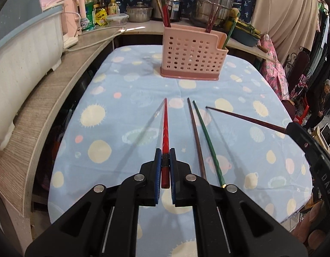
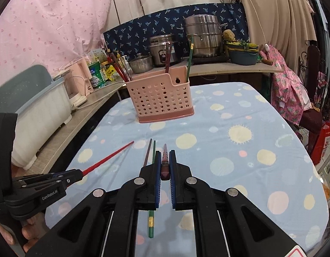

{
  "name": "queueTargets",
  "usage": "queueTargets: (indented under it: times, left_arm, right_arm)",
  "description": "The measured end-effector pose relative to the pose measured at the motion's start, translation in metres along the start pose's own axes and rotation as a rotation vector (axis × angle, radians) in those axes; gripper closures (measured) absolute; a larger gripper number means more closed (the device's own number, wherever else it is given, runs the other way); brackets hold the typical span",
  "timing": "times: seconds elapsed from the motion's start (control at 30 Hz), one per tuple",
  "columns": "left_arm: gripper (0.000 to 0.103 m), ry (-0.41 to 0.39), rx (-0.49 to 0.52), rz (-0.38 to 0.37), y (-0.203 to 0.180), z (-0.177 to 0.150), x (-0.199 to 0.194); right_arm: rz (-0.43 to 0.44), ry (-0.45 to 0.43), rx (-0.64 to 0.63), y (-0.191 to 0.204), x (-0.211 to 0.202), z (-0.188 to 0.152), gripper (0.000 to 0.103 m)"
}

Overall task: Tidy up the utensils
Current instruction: 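Lift both chopsticks and carry them over the pink basket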

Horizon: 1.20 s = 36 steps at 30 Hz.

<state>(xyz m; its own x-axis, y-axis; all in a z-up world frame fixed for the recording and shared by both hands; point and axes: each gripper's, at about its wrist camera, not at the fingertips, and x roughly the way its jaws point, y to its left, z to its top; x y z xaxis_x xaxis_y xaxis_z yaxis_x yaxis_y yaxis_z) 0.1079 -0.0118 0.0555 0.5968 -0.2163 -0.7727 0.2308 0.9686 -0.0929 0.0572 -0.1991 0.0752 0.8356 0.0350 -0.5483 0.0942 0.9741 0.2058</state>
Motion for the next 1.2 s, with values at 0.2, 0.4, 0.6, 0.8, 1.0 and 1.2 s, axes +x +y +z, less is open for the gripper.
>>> queueTargets:
  times: [0.2,0.4,0.6,0.8,1.0,1.2]
  left_arm:
    - [0.096,-0.038,0.001,0.001,-0.002,0.021,-0.011]
    - [0.096,-0.092,0.003,0.002,-0.001,0.046,-0.024]
    - [0.096,-0.147,0.011,0.000,-0.002,0.075,-0.034]
    - [0.096,-0.192,0.010,-0.011,-0.002,0.105,-0.041]
    - [0.096,-0.234,-0.019,-0.041,0.001,0.133,-0.051]
    - [0.096,-0.302,-0.033,-0.043,0.000,0.169,-0.064]
  right_arm:
    - [0.006,-0.052,-0.013,0.007,-0.003,0.028,0.096]
    - [0.016,-0.088,-0.019,0.012,-0.002,0.051,0.096]
    - [0.022,-0.111,-0.024,0.015,0.003,0.074,0.096]
    - [0.033,-0.125,-0.024,0.018,0.008,0.092,0.096]
    - [0.068,-0.144,0.006,0.015,0.012,0.113,0.096]
    - [0.076,-0.196,-0.009,0.018,0.011,0.149,0.096]
